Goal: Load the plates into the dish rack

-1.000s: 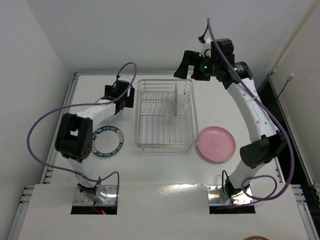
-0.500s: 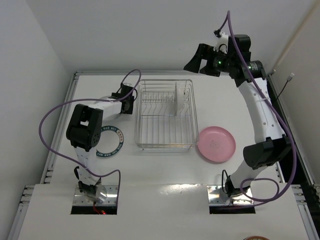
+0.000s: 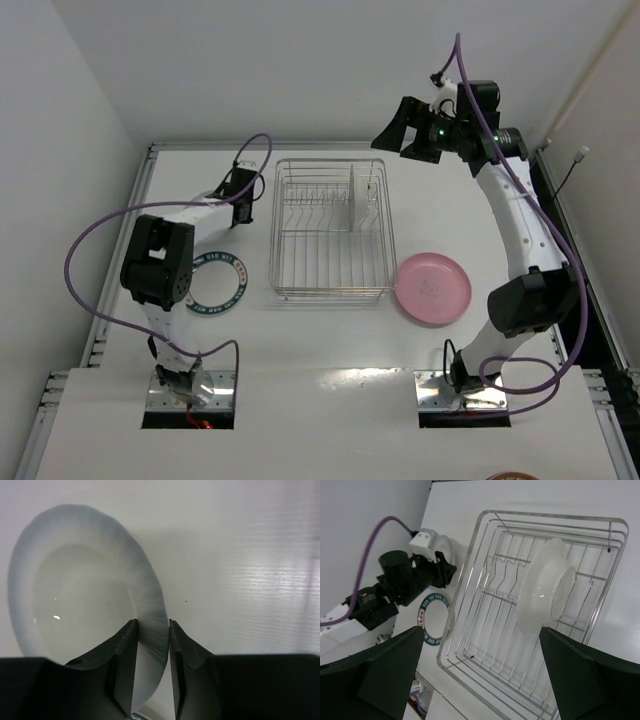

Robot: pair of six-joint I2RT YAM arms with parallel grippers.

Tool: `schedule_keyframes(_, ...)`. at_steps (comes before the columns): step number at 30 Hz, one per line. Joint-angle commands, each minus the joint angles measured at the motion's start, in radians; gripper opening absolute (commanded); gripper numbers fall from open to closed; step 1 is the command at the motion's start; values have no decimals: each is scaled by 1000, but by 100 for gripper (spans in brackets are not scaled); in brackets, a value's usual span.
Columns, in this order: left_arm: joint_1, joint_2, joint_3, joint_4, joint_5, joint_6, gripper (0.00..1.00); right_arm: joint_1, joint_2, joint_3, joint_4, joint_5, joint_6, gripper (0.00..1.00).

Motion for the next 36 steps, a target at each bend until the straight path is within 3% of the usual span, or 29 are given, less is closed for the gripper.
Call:
schedule_keyframes(1, 31, -126, -10, 69, 34, -18, 0, -14, -44, -24, 69, -45, 20, 100)
schedule_keyframes(10, 51, -334, -56, 87, 100, -93, 0, -24, -53, -74, 118, -83, 38, 100)
schedule_keyframes(21, 51, -472, -88, 41, 124, -134, 0, -33, -62, -139, 136, -113, 47, 100)
schedule_keyframes(26, 51, -497, 72, -6, 115, -199, 0, -42, -62, -139, 136, -131, 47, 100)
schedule_keyframes(28, 51, -482, 215, -16, 135, -237, 0, -42, -62, -139, 126, -131, 47, 100)
schedule_keyframes(33, 7, -362, 500, -16, 291, -320, 0, -60, -81, -157, 113, -113, 37, 100)
schedule_keyframes(36, -16, -313, 527, 33, 421, -455, 0, -60, -81, -166, 113, -122, 37, 100)
